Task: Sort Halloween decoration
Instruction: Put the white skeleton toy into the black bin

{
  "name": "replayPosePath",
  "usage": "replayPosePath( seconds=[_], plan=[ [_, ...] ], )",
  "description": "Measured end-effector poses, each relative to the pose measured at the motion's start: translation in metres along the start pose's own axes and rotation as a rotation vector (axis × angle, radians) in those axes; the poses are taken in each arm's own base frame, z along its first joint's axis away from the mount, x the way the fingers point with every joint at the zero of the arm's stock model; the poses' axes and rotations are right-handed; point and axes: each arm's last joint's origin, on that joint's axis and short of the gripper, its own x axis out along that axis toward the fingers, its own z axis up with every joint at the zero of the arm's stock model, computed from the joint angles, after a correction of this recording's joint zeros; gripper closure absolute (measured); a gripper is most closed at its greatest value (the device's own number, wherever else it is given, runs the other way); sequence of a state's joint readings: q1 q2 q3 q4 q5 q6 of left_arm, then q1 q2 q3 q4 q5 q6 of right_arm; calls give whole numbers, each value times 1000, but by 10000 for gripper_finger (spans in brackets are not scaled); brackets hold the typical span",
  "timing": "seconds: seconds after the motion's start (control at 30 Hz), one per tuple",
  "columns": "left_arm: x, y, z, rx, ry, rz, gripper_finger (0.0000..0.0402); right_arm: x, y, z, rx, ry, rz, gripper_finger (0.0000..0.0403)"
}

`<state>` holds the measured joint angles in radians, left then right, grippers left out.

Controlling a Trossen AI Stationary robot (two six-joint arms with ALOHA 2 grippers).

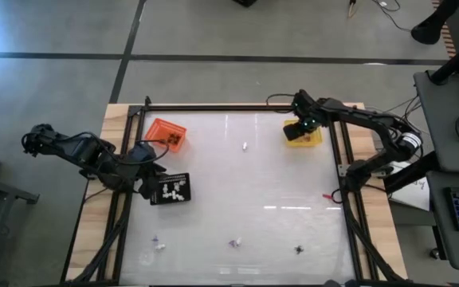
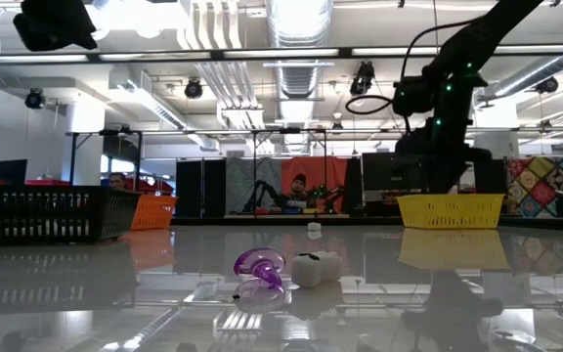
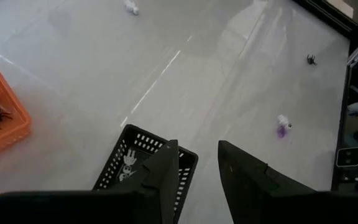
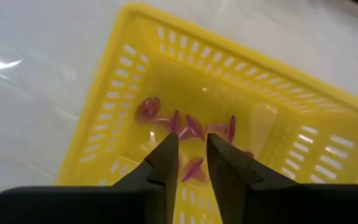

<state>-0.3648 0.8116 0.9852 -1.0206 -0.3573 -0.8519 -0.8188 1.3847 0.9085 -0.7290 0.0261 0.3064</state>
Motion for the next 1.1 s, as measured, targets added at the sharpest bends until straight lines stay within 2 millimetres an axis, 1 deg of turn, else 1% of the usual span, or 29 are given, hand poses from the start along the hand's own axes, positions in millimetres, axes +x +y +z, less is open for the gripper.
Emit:
replayPosePath(
  seconds=[0.2,0.3,0.43,0.53,0.67,0.83,0.97,1.1],
  plan=[
    [0,0,0,-4,0,0,306,-10,0,0,16,-44,21,303],
    [2,-1,0,-11,4,4,306,-19,2,0,32,-53,85,301],
    [8,-4,0,-60,21,21,306,-39,8,4,17,-87,231,304],
    [15,-10,-2,-58,93,5,306,-56,14,9,-4,-130,298,307],
    [28,-18,-5,-43,198,-5,306,-79,22,16,-34,-205,335,304],
    [41,-23,-7,-13,245,26,306,-108,28,24,-61,-279,367,300],
    [45,-23,-4,-4,225,56,306,-126,30,29,-83,-309,373,300],
    [50,-28,1,7,198,55,306,-137,30,29,-89,-298,367,297]
  ],
)
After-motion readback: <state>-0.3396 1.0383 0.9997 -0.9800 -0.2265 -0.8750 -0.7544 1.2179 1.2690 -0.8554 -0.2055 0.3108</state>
